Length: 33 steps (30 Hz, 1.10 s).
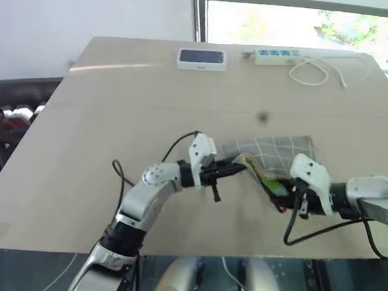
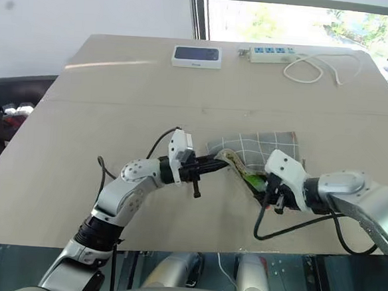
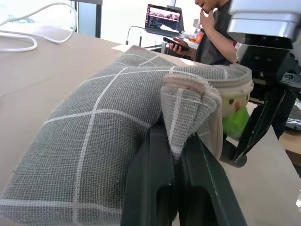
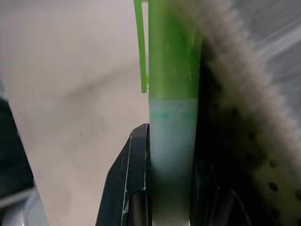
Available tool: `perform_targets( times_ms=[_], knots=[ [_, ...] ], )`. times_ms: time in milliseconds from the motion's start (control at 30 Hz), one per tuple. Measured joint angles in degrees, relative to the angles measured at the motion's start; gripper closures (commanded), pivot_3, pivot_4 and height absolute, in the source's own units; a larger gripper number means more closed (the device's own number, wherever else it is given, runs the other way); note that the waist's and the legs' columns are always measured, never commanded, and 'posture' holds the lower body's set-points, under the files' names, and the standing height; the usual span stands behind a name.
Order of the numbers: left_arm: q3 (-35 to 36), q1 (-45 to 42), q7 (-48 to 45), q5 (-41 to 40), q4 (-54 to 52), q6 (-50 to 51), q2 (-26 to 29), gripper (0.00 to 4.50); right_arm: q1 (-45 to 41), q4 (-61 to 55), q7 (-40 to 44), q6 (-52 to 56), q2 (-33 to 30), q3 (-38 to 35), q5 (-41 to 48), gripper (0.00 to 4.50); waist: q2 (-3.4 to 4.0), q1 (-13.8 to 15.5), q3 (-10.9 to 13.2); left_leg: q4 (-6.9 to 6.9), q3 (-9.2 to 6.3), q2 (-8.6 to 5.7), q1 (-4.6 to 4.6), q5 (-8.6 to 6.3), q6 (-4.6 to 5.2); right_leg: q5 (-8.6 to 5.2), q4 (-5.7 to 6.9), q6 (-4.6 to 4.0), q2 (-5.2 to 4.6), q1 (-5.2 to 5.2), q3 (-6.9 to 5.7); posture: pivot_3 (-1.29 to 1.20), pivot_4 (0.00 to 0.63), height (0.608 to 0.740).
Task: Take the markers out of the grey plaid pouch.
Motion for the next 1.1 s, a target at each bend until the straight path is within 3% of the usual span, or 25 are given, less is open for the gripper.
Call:
perform_targets(
  times_ms=[267,600,1100],
  knots=[
    [2.6,-0.4,1.8,0.1,0.6,-0.3,-0.2,4.5,1.6,3.6,4.3,-13.0,1.5,2.9,-11.4,4.11,-0.03,0.4,0.0,0.05,-0.01,0.0,0.01,0.0,-0.01,0.0,0.01,0.0,0.01,0.01,0.0,0.0,0.15,0.738],
    [3.2,-0.4,1.9,0.1,0.6,-0.3,-0.2,4.5,-0.3,13.1,0.9,-28.6,12.1,2.7,-23.5,4.11,-0.08,1.1,0.0,0.05,-0.02,0.01,0.06,0.01,-0.02,0.01,0.02,-0.01,0.03,0.04,0.01,0.0,0.15,0.738],
    [7.7,-4.3,8.3,4.6,6.9,-4.7,-0.3,4.5,-0.1,17.7,4.1,-48.7,17.1,2.2,-30.9,4.11,-0.09,1.0,0.0,0.05,0.0,0.0,0.08,0.01,-0.03,0.01,0.02,-0.01,0.06,0.04,0.01,0.0,0.15,0.738]
  ],
)
